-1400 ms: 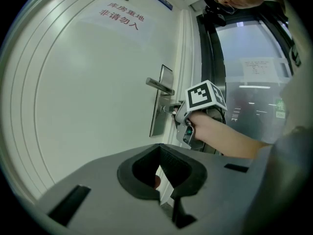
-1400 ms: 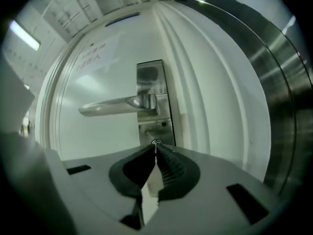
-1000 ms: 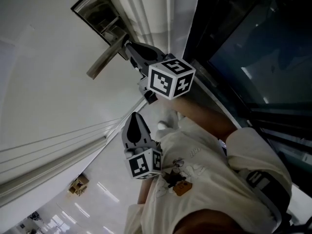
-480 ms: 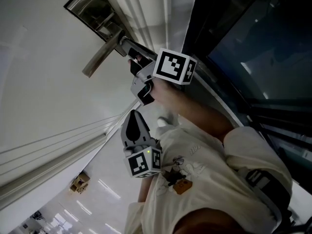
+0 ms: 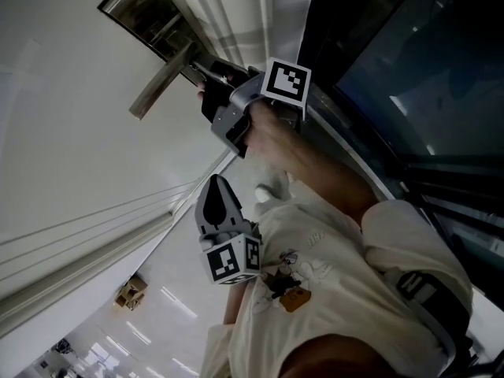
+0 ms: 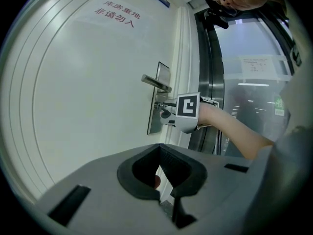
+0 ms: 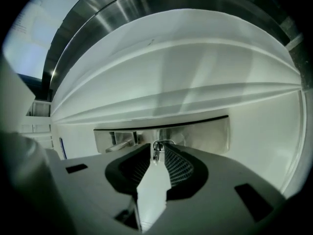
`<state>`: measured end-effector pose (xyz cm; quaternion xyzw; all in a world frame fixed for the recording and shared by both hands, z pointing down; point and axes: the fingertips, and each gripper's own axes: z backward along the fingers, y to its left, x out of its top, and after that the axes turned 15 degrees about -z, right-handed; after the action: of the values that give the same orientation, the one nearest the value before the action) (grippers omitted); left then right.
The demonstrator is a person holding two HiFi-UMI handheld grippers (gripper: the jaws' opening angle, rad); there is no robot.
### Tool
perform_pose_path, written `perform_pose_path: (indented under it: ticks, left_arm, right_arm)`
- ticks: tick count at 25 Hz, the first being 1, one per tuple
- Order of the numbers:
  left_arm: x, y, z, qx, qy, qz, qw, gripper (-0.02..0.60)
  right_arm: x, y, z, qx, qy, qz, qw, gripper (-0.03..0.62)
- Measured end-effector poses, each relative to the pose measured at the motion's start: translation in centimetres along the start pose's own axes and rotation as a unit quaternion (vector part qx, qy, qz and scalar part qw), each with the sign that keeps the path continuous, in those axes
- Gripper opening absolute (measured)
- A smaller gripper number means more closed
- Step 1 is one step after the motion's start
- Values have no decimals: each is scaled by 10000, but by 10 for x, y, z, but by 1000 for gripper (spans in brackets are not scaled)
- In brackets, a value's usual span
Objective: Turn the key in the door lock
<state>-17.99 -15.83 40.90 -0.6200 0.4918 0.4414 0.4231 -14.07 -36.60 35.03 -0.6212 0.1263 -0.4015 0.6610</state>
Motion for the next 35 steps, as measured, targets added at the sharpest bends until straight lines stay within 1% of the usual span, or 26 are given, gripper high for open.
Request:
perform_pose_path:
  ticks: [1, 3, 5, 7, 8, 9, 10, 11, 12, 13, 14, 16, 18, 19, 20, 21, 22, 23, 25, 27, 31, 35]
  left_arm:
    - [-1, 1, 0, 9, -2, -1, 10000, 6]
    - [-2, 5, 0, 38, 9, 9, 10000, 6]
    - [-3, 9, 2, 91, 23, 20, 10000, 6]
    - [-4, 11, 5, 149, 32, 22, 9999, 6]
    - [-4, 12, 5, 169, 33, 19, 9998, 6]
    - [-4, 14, 5, 183, 32, 15, 9998, 6]
    - [-4, 16, 5, 196, 31, 13, 9998, 6]
    - [-4, 17, 5, 210, 30, 17, 9998, 6]
    - [-5, 18, 5, 227, 30, 29, 9997, 6]
    - [-6, 19, 5, 241, 27, 45, 9997, 6]
    - [-7, 19, 4, 245, 20, 60, 9997, 6]
    - [-8, 18, 2, 209, 7, 56, 9998, 6]
    - [-8, 16, -1, 130, -15, 25, 9999, 6]
    - [-7, 13, -3, 84, -28, 17, 10000, 6]
    - [-6, 11, -5, 36, -43, 16, 10000, 6]
    - [-5, 8, -6, -11, -61, 19, 10000, 6]
    - [-3, 5, -8, -58, -84, 25, 9999, 6]
    - [0, 2, -10, -103, -113, 28, 9999, 6]
    - [4, -2, -14, -188, -169, 20, 9997, 6]
    - [6, -6, -16, -269, -198, 9, 9994, 6]
    - [6, -11, -19, -400, -213, 19, 9990, 6]
    - [7, -12, -21, -457, -217, 11, 9987, 6]
  right_arm:
    - [1, 1, 0, 46, 22, 40, 10000, 91]
    - [5, 0, 5, 75, 73, 294, 9995, 114]
    - [9, -1, 17, -3, 164, 682, 9975, 121]
    - [10, 0, 35, -96, 301, 1170, 9926, 123]
    - [9, 2, 45, -129, 354, 1487, 9882, 120]
    - [9, 4, 54, -146, 380, 1855, 9818, 97]
    - [7, 7, 63, -148, 395, 2262, 9732, 44]
    - [6, 9, 70, -167, 422, 2705, 9616, 23]
    - [4, 8, 77, -239, 467, 3192, 9462, 12]
    - [1, 5, 83, -361, 527, 3717, 9262, 8]
    - [-2, 2, 88, -495, 603, 4249, 9019, 8]
    - [-15, -4, 98, -665, 803, 5221, 8465, 8]
    - [-32, -9, 107, -745, 993, 5959, 7934, 6]
    - [-40, -12, 112, -802, 1046, 6229, 7711, 6]
    - [-45, -14, 116, -885, 1069, 6448, 7517, 6]
    - [-50, -17, 120, -978, 1075, 6625, 7348, 6]
    - [-54, -19, 123, -1058, 1076, 6764, 7209, 6]
    - [-58, -21, 125, -1117, 1078, 6869, 7100, 6]
    - [-63, -24, 129, -1188, 1085, 7005, 6952, 6]
    - [-66, -27, 131, -1246, 1087, 7072, 6874, 6]
    - [-70, -30, 133, -1330, 1106, 7138, 6786, 6]
    - [-72, -33, 133, -1387, 1129, 7108, 6803, 6]
